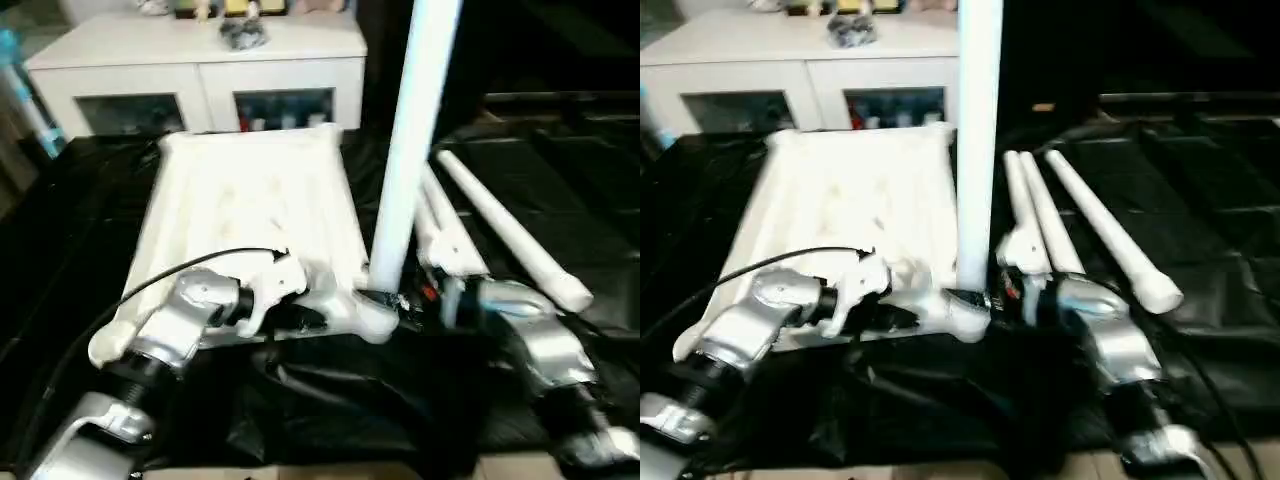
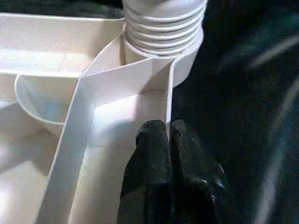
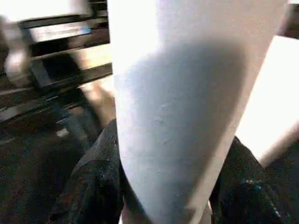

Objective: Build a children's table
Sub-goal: Rotate leg to tighten

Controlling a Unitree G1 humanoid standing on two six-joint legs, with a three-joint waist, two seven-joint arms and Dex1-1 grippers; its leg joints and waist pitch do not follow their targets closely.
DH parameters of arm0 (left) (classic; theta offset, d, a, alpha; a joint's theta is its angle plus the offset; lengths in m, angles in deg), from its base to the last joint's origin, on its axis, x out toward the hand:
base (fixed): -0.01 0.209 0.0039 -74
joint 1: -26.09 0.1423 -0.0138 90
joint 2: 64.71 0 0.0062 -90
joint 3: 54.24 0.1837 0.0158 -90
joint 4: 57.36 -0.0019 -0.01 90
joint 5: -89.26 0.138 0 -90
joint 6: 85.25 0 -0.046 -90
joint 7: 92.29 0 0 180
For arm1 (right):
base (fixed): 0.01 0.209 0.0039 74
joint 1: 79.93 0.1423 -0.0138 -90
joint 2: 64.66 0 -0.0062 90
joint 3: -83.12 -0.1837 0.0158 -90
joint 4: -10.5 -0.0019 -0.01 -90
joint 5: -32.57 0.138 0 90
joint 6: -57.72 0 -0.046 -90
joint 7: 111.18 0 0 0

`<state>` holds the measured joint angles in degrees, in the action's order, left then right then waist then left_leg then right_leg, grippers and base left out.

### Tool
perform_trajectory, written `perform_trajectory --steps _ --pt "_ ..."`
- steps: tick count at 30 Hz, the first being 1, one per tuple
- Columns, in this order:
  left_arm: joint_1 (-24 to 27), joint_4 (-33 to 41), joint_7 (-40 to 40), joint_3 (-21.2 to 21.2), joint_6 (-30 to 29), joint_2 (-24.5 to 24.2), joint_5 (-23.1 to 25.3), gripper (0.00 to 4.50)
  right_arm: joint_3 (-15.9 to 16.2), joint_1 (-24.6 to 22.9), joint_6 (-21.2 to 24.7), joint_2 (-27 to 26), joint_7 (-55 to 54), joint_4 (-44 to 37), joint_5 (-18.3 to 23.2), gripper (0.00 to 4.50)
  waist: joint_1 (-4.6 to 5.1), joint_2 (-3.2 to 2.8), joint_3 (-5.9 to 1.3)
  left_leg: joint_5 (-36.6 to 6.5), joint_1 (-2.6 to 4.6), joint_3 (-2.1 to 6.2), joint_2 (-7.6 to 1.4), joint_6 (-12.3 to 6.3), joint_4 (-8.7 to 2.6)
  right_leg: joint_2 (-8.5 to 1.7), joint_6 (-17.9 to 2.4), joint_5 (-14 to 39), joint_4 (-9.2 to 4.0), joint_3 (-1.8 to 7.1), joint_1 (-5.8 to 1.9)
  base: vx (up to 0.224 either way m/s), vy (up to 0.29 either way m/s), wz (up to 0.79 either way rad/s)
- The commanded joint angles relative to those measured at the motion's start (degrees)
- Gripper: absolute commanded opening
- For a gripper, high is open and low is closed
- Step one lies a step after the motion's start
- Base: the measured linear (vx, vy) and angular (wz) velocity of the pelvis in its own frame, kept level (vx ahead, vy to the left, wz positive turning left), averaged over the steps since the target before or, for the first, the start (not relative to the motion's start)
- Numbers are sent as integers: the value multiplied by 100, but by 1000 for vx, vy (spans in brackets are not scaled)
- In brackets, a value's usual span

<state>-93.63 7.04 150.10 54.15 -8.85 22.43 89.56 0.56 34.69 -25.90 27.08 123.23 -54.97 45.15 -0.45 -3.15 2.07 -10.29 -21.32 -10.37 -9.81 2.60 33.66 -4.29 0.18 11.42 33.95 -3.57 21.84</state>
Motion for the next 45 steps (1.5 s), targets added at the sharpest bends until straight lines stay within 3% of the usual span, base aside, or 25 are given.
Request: perform_trajectory --steps 1,4,6,7,8,9,11,12,13,14,15,16,17,18,19,20,21,25,31,32,34,36,37,42,45 --pt "-287 162 -367 -146 -217 271 -79 0 135 -121 332 -141 -743 856 -485 188 30 22 -157 -2916 104 268 -316 154 -515 -470 -752 3592 -618 215 -60 -51 26 -13" --pt "-455 157 -1389 -292 -885 680 122 0 -61 239 557 -515 -1584 1457 -500 188 180 -7 -141 -3499 143 350 -303 250 -525 -461 -585 3731 -687 67 -54 -53 29 -15" --pt "-496 185 -1780 -400 -1177 883 148 0 -90 357 558 -636 -1845 1673 -546 188 235 -24 -125 -3630 110 359 -291 201 -539 -456 -520 3707 -721 17 -79 -26 16 -8" --pt "-515 205 -1990 -462 -1336 995 156 0 -103 418 548 -698 -1985 1786 -574 188 251 -28 -111 -3704 137 363 -289 206 -529 -461 -524 3720 -738 -8 -50 0 0 0" --pt "-528 238 -2226 -507 -1479 1142 191 0 -114 505 529 -792 -2146 1937 -610 188 271 -39 -98 -3871 203 357 -270 180 -498 -450 -448 3831 -823 -105 -27 0 0 0" --pt "-522 269 -2437 -508 -1574 1334 224 0 -131 636 626 -963 -2329 2120 -604 188 340 -39 -54 -4166 236 379 -287 178 -525 -424 -320 3839 -880 -280 -54 0 0 0" --pt "-510 282 -2488 -489 -1597 1392 233 0 -130 686 661 -1031 -2384 2188 -597 188 375 -128 -31 -4655 225 433 -357 257 -658 -374 -282 3444 -812 -395 -155 0 0 0" --pt "-492 296 -2491 -455 -1599 1406 244 0 -103 723 678 -1083 -2388 2237 -609 188 284 -224 48 -5606 -182 430 -577 465 -1270 -214 -503 2174 76 -330 -578 -54 37 -8" --pt "-481 310 -2491 -438 -1605 1402 255 0 -85 745 675 -1106 -2380 2270 -628 188 104 -234 -26 -5710 -263 325 -586 512 -1367 -185 -558 1469 444 -236 -684 0 0 0" --pt "-462 341 -2537 -429 -1657 1406 271 0 -78 797 681 -1146 -2391 2358 -662 188 158 10 -74 -5042 128 122 -428 341 -1189 -219 -625 1466 202 -4 -308 0 0 0" --pt "-462 341 -2537 -429 -1657 1406 271 0 -78 797 681 -1146 -2391 2358 -662 188 79 224 -68 -3347 611 177 -39 193 -55 -765 -454 4688 -907 141 318 87 -102 9" --pt "-450 364 -2568 -417 -1685 1401 276 0 -68 835 673 -1162 -2402 2425 -679 188 104 292 -70 -2269 517 196 23 -45 265 -964 -330 5495 -1032 191 260 127 -66 -34" --pt "-440 380 -2579 -413 -1703 1392 277 0 -71 854 663 -1177 -2405 2457 -684 188 -5 167 -127 -965 -183 404 -127 -195 -49 -1053 -358 4927 -727 282 -406 127 -66 -34" --pt "-422 409 -2596 -406 -1735 1377 278 0 -79 890 643 -1204 -2409 2514 -692 188 -41 88 -172 -774 -266 449 -216 -118 -273 -881 -444 4034 -612 171 -469 102 33 -48" --pt "-395 458 -2610 -409 -1776 1352 287 0 -109 958 605 -1255 -2412 2609 -711 188 31 50 -182 -1429 -129 433 -300 -125 -454 -478 -829 2150 -410 8 -264 52 30 -18" --pt "-394 459 -2610 -409 -1776 1352 287 0 -109 959 605 -1255 -2412 2610 -712 188 55 47 -169 -1797 -70 405 -292 -128 -463 -463 -953 2116 -412 7 -233 52 30 -18" --pt "-392 465 -2597 -409 -1773 1338 287 0 -106 973 601 -1263 -2402 2617 -720 188 66 -2 -188 -2287 32 371 -275 -106 -441 -507 -1109 2333 -464 26 -187 0 0 0" --pt "-401 471 -2541 -402 -1746 1285 284 0 -95 1014 602 -1282 -2307 2622 -731 188 94 30 -195 -2251 -25 361 -294 -117 -492 -505 -1122 2069 -491 21 -256 0 0 0" --pt "-372 569 -2342 -327 -1709 1188 275 0 -137 1122 648 -1326 -2241 2673 -778 188 99 38 -161 -2328 14 321 -293 -123 -494 -522 -1004 2648 -558 50 -208 0 0 0" --pt "-375 576 -2326 -316 -1710 1182 271 0 -155 1138 655 -1330 -2232 2682 -769 188 108 72 -162 -2341 9 322 -294 -116 -494 -523 -977 2709 -566 49 -207 0 0 0" --pt "-383 578 -2251 -276 -1638 1150 268 0 -126 1156 589 -1308 -2134 2670 -786 188 118 52 -161 -2400 21 330 -297 -95 -499 -521 -940 2798 -573 52 -190 0 0 0" --pt "-376 595 -2167 -229 -1545 1100 282 0 -113 1164 555 -1291 -2077 2621 -788 258 122 52 -157 -2395 15 334 -301 -100 -508 -524 -932 2772 -579 58 -186 0 0 0" --pt "-374 601 -2127 -212 -1500 1080 284 0 -121 1172 546 -1285 -2058 2599 -780 258 124 58 -160 -2380 15 332 -303 -100 -509 -523 -936 2744 -576 60 -187 0 0 0" --pt "-366 662 -1926 -194 -1404 996 225 0 -163 1232 541 -1205 -1750 2392 -683 303 82 54 -216 -1619 -22 276 -332 -295 -493 -497 -1327 1429 -457 79 -243 0 0 0" --pt "-368 669 -1867 -192 -1379 974 206 0 -169 1255 562 -1169 -1632 2318 -659 315 66 60 -249 -1331 -29 251 -329 -420 -450 -498 -1445 1096 -417 82 -263 0 0 0"
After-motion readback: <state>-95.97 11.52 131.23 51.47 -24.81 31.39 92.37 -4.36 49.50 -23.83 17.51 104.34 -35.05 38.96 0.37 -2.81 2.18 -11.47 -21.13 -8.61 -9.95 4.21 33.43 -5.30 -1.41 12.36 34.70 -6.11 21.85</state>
